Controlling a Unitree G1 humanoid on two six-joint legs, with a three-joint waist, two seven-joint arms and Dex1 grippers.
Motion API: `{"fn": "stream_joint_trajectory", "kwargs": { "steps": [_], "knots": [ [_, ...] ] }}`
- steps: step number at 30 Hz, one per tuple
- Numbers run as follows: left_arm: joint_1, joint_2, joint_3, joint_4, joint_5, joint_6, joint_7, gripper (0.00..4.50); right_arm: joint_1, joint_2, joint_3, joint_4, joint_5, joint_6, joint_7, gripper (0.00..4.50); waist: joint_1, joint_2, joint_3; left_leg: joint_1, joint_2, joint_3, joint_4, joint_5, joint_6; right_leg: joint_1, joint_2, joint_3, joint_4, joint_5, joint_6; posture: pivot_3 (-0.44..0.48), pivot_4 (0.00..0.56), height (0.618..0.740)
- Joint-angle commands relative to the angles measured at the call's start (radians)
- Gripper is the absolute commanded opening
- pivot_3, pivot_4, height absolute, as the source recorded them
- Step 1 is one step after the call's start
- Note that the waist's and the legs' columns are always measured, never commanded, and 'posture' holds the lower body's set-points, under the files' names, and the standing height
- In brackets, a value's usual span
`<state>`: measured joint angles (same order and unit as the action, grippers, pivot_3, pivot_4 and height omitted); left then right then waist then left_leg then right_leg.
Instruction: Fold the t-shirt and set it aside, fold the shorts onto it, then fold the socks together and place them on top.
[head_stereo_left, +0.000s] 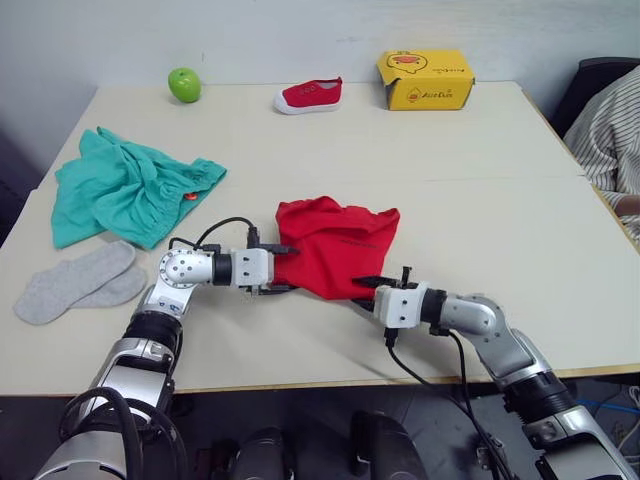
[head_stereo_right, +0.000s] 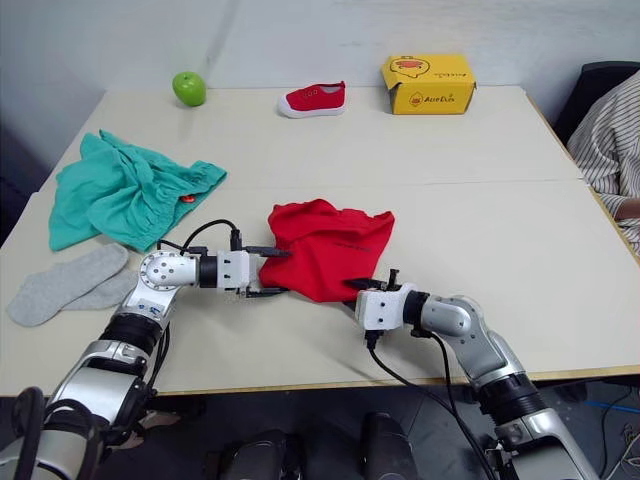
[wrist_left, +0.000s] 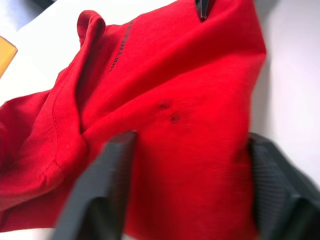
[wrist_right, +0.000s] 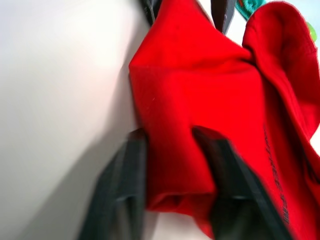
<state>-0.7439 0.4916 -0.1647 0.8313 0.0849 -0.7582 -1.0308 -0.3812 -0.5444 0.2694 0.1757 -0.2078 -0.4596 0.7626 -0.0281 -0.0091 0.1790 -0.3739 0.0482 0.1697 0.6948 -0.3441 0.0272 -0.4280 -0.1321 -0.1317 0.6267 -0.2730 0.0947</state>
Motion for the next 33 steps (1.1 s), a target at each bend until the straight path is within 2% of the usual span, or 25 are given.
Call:
{"fn": "stream_joint_trajectory", "kwargs": {
  "steps": [1,3,6,7,11,16,20,23,25,29,31,33],
  "knots": [
    [0.031,0.047,-0.009,-0.026,0.003,-0.030,-0.008,1.72,-0.008,-0.033,-0.013,0.014,0.014,-0.076,-0.001,0.00,-0.001,0.000,0.000,0.000,0.000,0.000,0.000,0.000,0.000,0.000,0.000,0.000,0.000,0.000,0.000,0.000,0.150,0.740],
    [0.065,0.062,-0.017,-0.074,-0.035,-0.032,-0.052,1.05,-0.004,-0.046,-0.013,0.028,0.028,-0.107,0.011,0.00,-0.001,0.000,0.000,0.000,0.001,0.000,0.000,0.000,0.000,0.000,0.000,0.000,0.000,0.000,0.000,0.000,0.150,0.740],
    [0.157,0.105,-0.027,-0.237,-0.124,-0.038,-0.122,0.15,0.009,-0.080,-0.013,0.054,0.056,-0.174,0.037,0.00,-0.007,0.000,0.000,0.001,0.003,0.001,-0.001,0.000,0.000,0.000,0.000,0.000,0.000,0.000,0.000,0.000,0.150,0.740],
    [0.176,0.115,-0.028,-0.275,-0.138,-0.037,-0.131,0.05,0.012,-0.087,-0.013,0.060,0.065,-0.190,0.043,0.00,-0.006,0.000,0.000,0.002,0.003,0.001,-0.002,0.000,0.000,0.000,0.000,0.001,0.000,0.000,-0.001,0.000,0.150,0.740],
    [0.314,0.171,-0.033,-0.506,-0.204,0.040,-0.153,0.05,0.050,-0.130,-0.010,0.068,0.143,-0.284,0.101,0.00,-0.004,0.000,0.000,0.002,0.003,0.001,-0.003,0.000,0.000,0.000,-0.001,0.001,-0.001,-0.001,-0.001,0.000,0.150,0.740],
    [0.471,0.204,-0.009,-0.743,-0.202,0.155,-0.084,0.05,0.125,-0.184,-0.017,0.035,0.201,-0.340,0.144,0.00,0.002,0.000,0.000,0.002,0.003,0.001,-0.002,0.000,0.001,0.000,-0.002,0.002,-0.001,-0.001,-0.001,0.000,0.150,0.740],
    [0.581,0.226,0.007,-0.874,-0.165,0.231,-0.019,0.05,0.206,-0.217,-0.012,-0.025,0.227,-0.344,0.161,0.00,0.001,0.000,0.000,0.002,0.003,0.001,-0.002,-0.001,0.001,0.001,-0.002,0.002,-0.001,-0.001,-0.001,0.000,0.150,0.740],
    [0.651,0.249,0.017,-0.944,-0.185,0.295,-0.005,0.05,0.253,-0.225,-0.013,-0.064,0.236,-0.319,0.163,0.00,0.000,0.000,0.000,0.003,0.004,0.001,-0.002,-0.001,0.001,0.000,-0.002,0.001,-0.004,-0.001,-0.001,0.000,0.150,0.740],
    [0.686,0.262,0.027,-0.988,-0.203,0.373,0.008,0.56,0.300,-0.236,-0.006,-0.130,0.330,-0.203,0.205,0.52,0.001,0.000,0.000,0.004,0.005,0.001,-0.002,-0.001,0.000,0.000,-0.002,0.002,-0.003,-0.001,-0.002,0.000,0.150,0.740],
    [0.729,0.269,0.036,-1.059,-0.233,0.444,0.013,1.70,0.317,-0.248,-0.022,-0.163,0.341,-0.175,0.219,1.73,0.001,0.000,0.000,0.004,0.005,0.001,-0.002,-0.001,0.000,0.001,-0.002,0.002,-0.003,-0.001,-0.002,0.000,0.150,0.740],
    [0.755,0.263,0.060,-1.111,-0.341,0.514,0.007,2.42,0.330,-0.273,-0.039,-0.187,0.378,-0.164,0.245,2.51,0.003,0.000,0.000,0.004,0.005,0.001,-0.002,-0.001,0.000,0.001,-0.002,0.002,-0.004,-0.001,-0.002,0.000,0.150,0.740],
    [0.763,0.259,0.114,-1.147,-0.475,0.617,0.010,2.43,0.357,-0.320,-0.062,-0.257,0.501,-0.064,0.303,3.18,0.007,0.001,0.000,0.004,0.005,0.000,-0.002,-0.001,0.000,0.000,-0.003,0.002,-0.004,-0.001,-0.003,0.000,0.150,0.740]
  ]
}}
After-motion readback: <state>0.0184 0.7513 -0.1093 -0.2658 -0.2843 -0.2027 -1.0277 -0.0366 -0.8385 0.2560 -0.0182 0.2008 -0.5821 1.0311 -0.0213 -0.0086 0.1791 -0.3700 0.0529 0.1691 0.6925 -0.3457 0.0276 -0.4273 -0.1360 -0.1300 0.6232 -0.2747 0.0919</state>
